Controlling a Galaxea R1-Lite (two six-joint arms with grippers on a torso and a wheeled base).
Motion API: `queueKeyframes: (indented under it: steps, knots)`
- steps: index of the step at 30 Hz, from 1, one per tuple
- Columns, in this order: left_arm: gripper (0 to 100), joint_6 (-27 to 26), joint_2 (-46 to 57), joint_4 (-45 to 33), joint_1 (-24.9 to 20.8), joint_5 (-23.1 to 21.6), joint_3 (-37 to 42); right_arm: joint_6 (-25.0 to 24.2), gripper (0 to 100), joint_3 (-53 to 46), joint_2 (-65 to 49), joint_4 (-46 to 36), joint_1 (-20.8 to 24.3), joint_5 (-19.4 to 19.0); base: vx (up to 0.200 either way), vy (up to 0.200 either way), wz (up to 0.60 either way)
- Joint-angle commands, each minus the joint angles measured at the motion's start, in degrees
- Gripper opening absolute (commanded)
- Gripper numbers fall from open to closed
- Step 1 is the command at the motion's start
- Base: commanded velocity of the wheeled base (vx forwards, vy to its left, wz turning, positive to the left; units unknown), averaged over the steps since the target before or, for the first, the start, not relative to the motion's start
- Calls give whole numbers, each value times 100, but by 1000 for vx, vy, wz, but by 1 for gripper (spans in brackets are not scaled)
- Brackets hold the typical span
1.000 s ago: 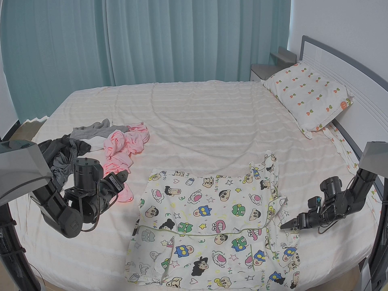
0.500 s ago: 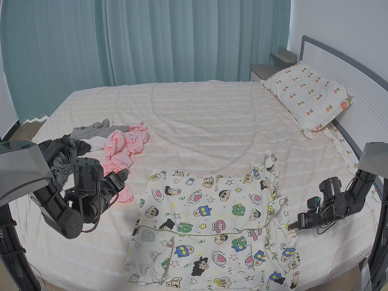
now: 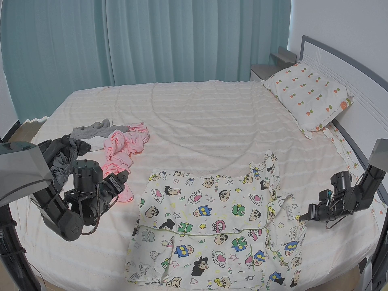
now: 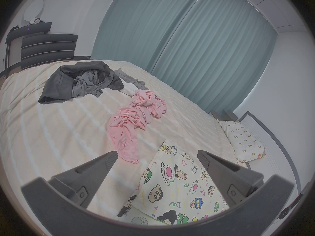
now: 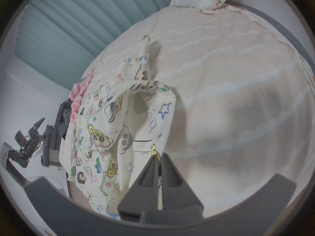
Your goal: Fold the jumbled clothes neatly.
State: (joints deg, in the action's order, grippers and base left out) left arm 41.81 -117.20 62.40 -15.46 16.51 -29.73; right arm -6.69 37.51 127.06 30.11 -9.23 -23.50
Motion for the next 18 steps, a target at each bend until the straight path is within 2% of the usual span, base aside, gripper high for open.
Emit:
queueKeyframes:
  steps: [1, 7, 13, 18]
  knots:
    - [100, 2, -13, 0, -36, 2, 38, 10, 0, 2, -94, 4, -290, 118, 0, 0, 0]
    - [100, 2, -66, 0, -107, 195, 73, 1, 0, 28, -50, 12, -580, 162, 0, 0, 0]
    - [100, 2, -75, 0, -133, 195, 73, -7, 0, 37, -15, 153, -738, 171, 0, 0, 0]
    - [100, 2, -75, 0, -168, 204, 82, -16, 0, 81, 117, 382, -932, 364, 0, 0, 0]
